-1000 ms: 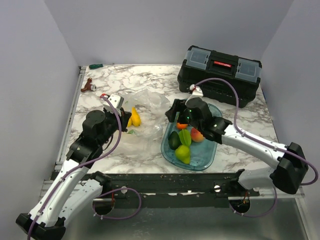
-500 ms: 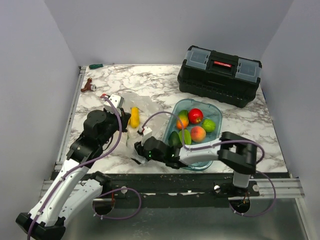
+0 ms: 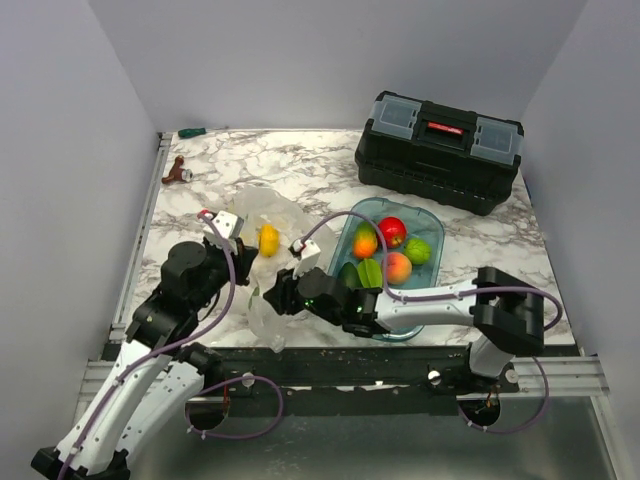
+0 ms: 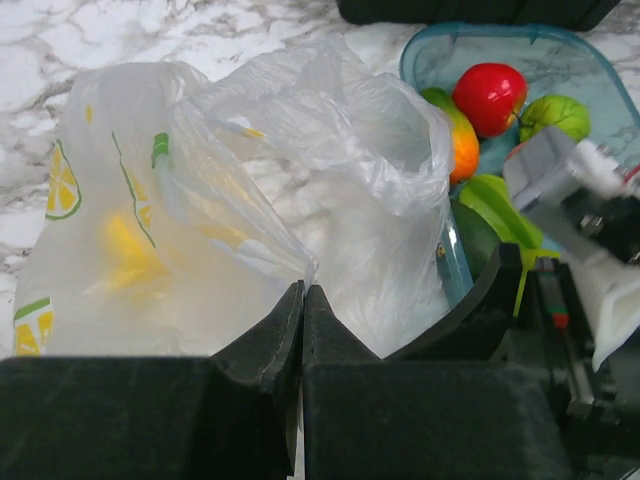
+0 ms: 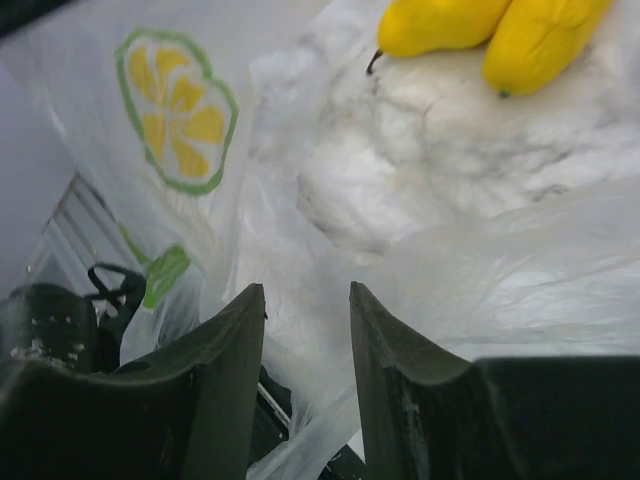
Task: Take the fake fruits out of the plastic bag
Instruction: Take out the fake fruit from the plastic bag.
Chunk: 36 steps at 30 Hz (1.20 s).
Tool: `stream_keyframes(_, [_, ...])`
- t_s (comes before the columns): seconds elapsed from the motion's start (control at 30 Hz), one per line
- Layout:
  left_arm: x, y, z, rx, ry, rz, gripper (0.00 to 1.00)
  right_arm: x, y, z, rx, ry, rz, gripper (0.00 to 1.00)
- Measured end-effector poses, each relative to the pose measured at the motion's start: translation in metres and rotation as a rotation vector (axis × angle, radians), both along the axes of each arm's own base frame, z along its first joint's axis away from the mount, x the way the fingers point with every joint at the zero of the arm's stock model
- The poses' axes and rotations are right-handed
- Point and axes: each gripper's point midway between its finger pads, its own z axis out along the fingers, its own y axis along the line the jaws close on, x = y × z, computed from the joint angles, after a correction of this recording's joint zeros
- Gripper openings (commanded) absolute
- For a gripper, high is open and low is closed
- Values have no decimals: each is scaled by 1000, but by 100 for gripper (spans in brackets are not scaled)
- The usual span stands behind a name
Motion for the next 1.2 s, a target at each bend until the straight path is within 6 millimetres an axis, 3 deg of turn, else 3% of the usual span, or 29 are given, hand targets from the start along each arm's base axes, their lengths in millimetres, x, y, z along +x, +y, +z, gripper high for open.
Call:
stream_keyframes(0.2, [-8, 4, 17, -40, -108, -11, 0, 31, -19, 32, -14, -102, -168, 50])
stream_keyframes(0.37, [-7, 3, 18, -42, -114, -12, 0, 64, -13, 43, -32, -179, -283, 50])
stream_keyframes(0.43, [-6, 2, 17, -40, -108, -15, 0, 77, -10, 39, -44, -198, -325, 51])
stream_keyframes(0.8, [-8, -3, 18, -49, -107, -44, 0, 135, -9, -19, -103, -254, -466, 82])
stream_keyframes(1.0, [-9, -7, 14, -49, -92, -65, 0, 156, 0, -19, -62, -293, -472, 83])
stream_keyframes(1.2, [-9, -12, 12, -51, -80, -89, 0, 165, 9, -32, -52, -298, -443, 83])
